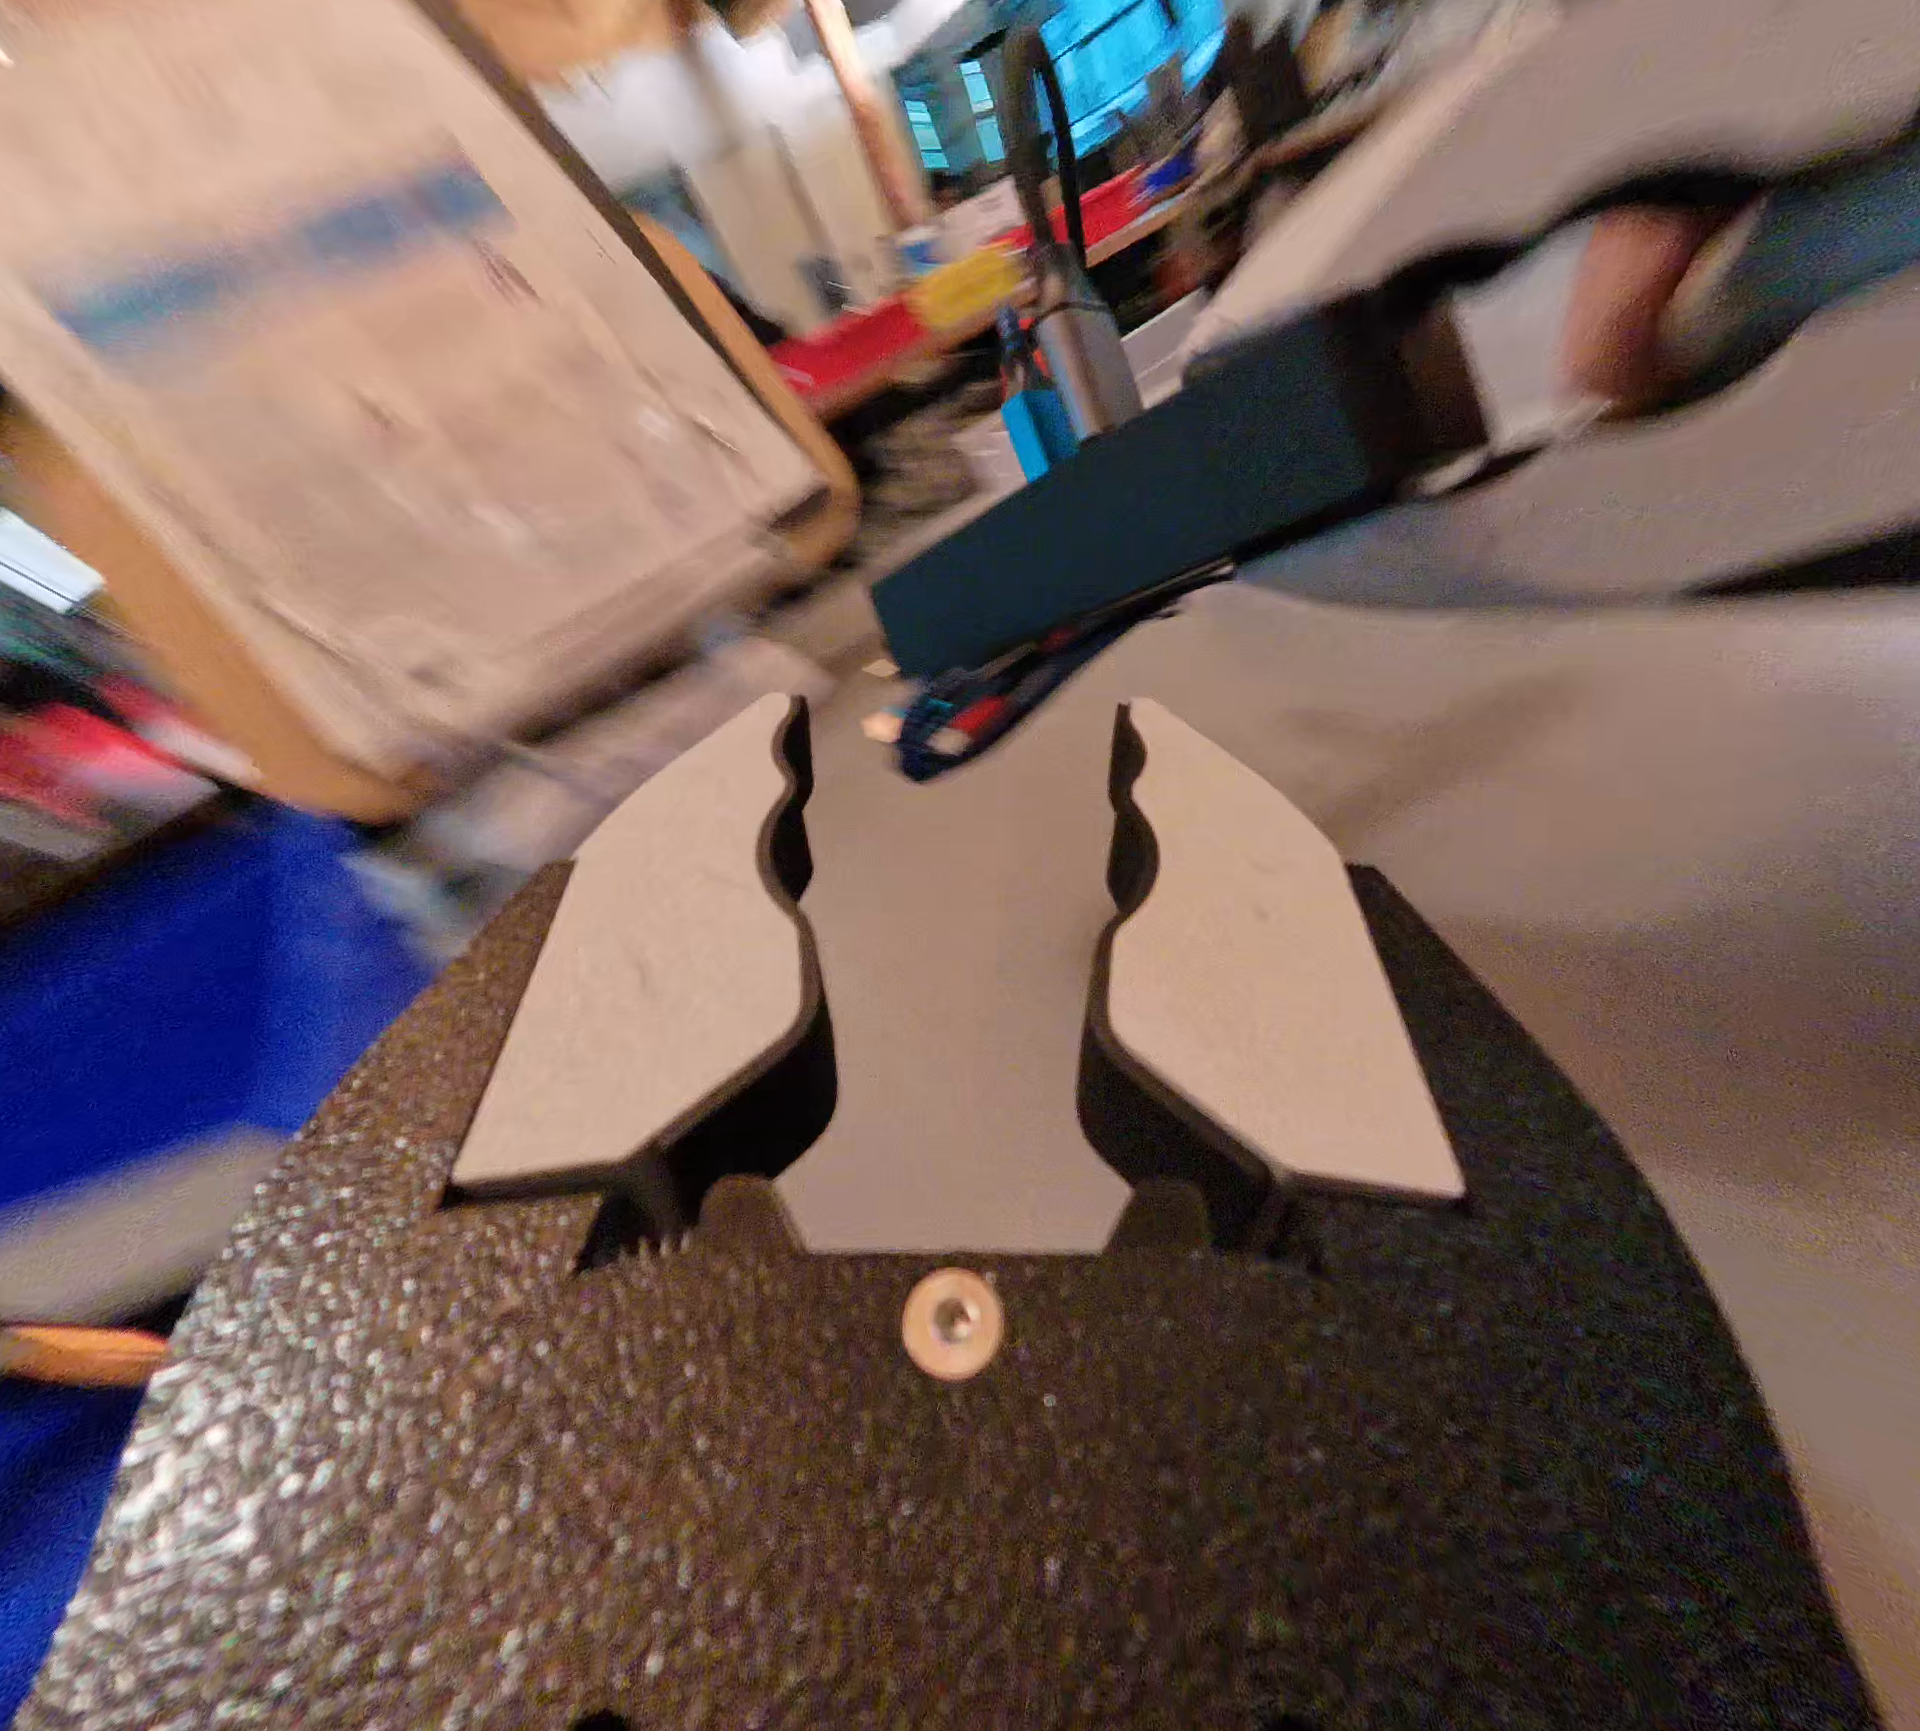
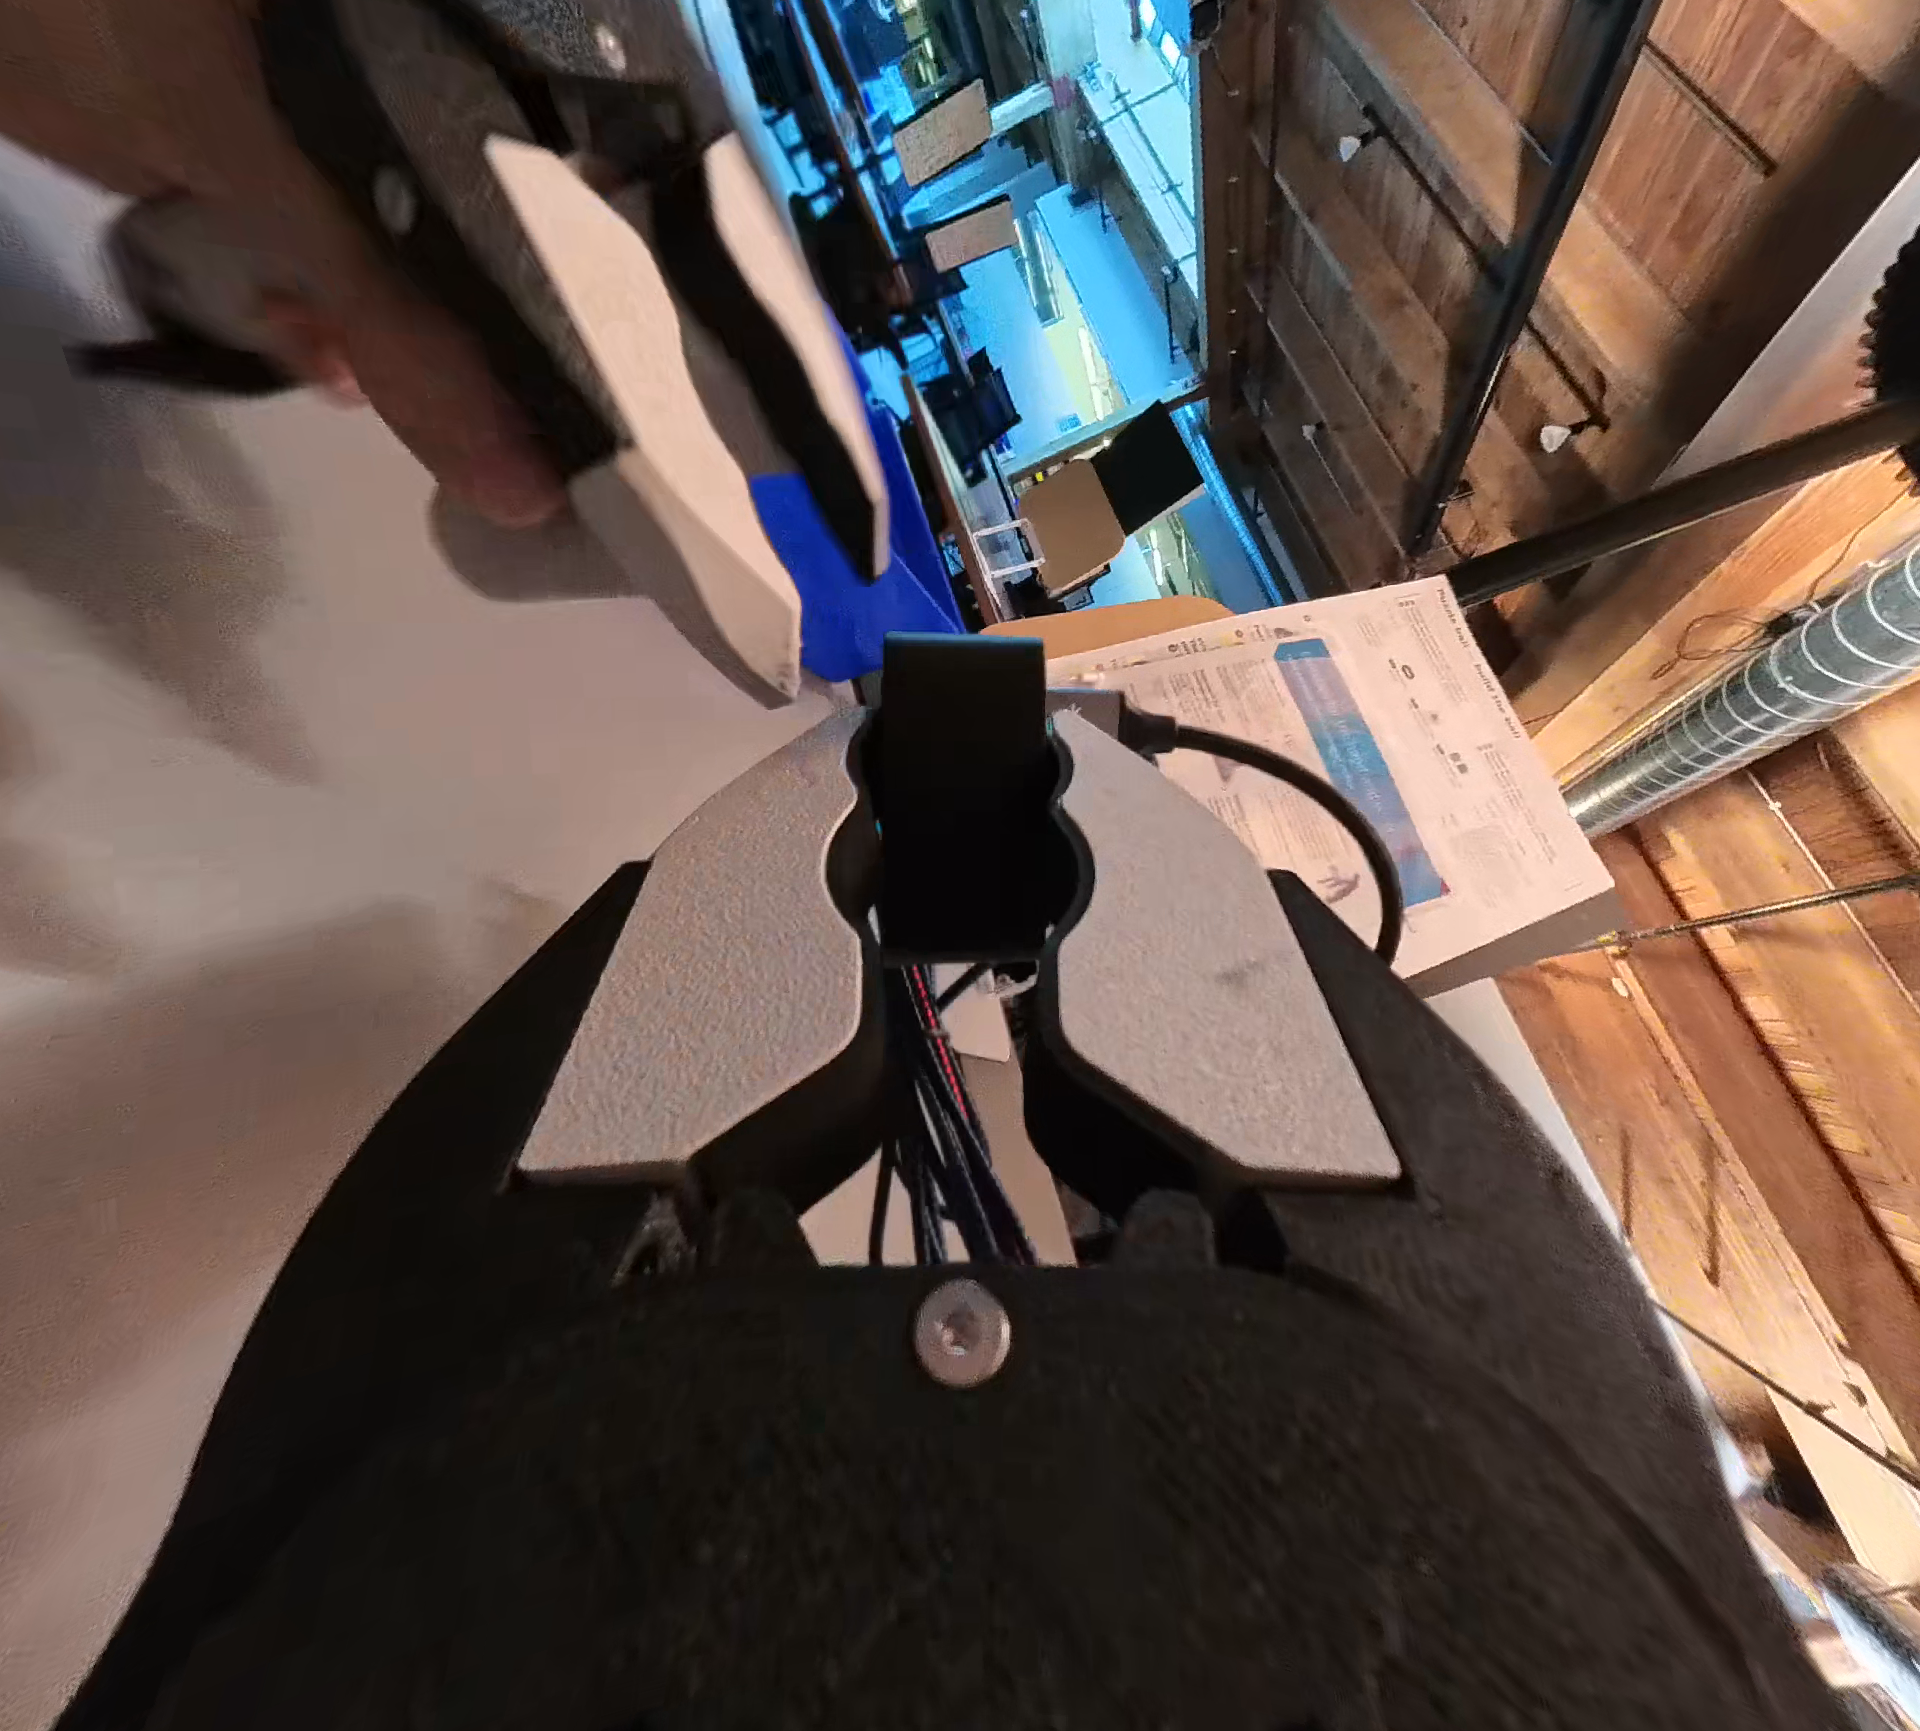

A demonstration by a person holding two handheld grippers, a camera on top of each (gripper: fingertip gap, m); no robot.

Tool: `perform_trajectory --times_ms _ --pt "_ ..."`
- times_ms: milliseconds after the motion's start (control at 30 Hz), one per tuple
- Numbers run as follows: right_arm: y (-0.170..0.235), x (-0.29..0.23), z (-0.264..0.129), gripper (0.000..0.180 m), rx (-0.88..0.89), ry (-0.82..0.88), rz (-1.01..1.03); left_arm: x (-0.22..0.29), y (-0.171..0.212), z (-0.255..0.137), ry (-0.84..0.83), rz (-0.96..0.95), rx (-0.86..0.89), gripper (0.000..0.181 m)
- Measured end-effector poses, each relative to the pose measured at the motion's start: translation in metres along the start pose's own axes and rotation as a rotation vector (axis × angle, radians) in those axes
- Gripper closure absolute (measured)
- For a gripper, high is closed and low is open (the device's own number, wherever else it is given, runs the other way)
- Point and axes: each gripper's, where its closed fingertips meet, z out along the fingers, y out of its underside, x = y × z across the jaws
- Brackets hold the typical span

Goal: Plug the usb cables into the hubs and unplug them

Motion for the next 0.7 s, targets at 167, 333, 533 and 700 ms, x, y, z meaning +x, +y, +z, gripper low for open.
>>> perform_trajectory --times_ms 167,333,533,700 --pt "-0.015 0.004 -0.004 0.153 0.049 0.016 -0.022 0.032 -0.011 -0.007 0.536 -1.271 0.138 0.104" --pt "-0.045 0.007 -0.011 0.152 0.176 0.055 0.004 0.029 -0.037 -0.013 0.841 -1.766 0.379 0.096" --pt "-0.049 0.016 -0.014 0.152 0.249 0.074 0.161 0.017 -0.067 -0.013 0.965 -1.77 0.608 0.119" --pt "-0.019 0.013 -0.01 0.151 0.195 0.005 0.264 0.012 -0.066 0.001 0.756 -1.496 0.529 0.121"
